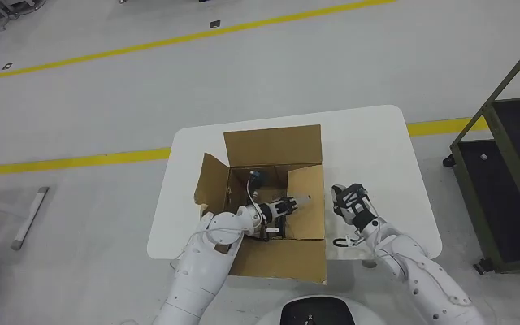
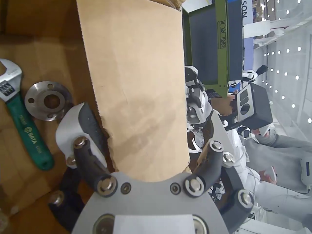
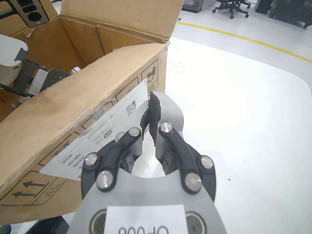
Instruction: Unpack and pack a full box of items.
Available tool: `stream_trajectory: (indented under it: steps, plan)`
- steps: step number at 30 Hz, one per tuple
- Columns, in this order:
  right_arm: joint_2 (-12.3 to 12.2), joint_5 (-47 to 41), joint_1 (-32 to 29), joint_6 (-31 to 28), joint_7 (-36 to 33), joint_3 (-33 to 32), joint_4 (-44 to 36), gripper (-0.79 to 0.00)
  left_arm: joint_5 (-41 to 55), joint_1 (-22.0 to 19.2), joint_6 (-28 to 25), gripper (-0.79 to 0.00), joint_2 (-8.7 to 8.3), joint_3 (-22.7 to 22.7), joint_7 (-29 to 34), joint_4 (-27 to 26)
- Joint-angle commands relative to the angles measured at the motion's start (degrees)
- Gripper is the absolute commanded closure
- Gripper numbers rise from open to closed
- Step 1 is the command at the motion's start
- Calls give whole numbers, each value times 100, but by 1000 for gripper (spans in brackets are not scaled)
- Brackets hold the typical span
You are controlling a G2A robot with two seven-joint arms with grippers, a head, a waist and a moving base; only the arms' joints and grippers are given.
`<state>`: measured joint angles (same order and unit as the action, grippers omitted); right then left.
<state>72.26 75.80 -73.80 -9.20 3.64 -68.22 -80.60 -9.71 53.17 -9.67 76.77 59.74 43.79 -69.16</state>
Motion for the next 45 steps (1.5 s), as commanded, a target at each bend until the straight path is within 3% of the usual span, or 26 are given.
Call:
stream_trajectory:
  steps: [1,10,19,25,26,27,29,30,32,38,45]
  plan:
    - [8,-39,10,-9,6,9,17,0,63,2,-40,-785,-3,11,28,-32]
    - [32,-33,89,-10,18,33,91,0,289,44,-339,-785,-24,5,240,-256]
    - [49,-143,70,71,67,-29,48,0,677,170,-388,-785,-61,101,404,-1039]
    - [52,-1147,-98,173,135,-489,-252,0,694,84,-872,-785,-67,-18,631,-1302]
    - [39,-1279,-144,156,106,-611,-346,-139,752,66,-925,-785,-57,-53,607,-1324]
    - [24,-1422,-199,150,69,-754,-457,-228,795,43,-925,-785,-47,-105,623,-1321]
    - [-2,-1863,-338,69,-90,-1035,-702,-320,837,-34,-1007,-785,-20,-239,655,-1357]
    - [-20,-2037,-404,61,-235,-1189,-818,-785,842,-83,-1066,-785,-1,-338,686,-1382]
    - [-49,-2372,-531,128,-509,-1488,-1066,-785,781,-208,-1220,-785,39,-541,741,-1379]
    - [-139,-2234,-925,222,-752,-2119,-1709,-785,739,-582,-1324,-785,199,-1129,690,-1123]
    - [-153,-3240,-1261,13,-937,-2580,-2055,-785,588,-913,-1247,-785,373,-1630,560,-738]
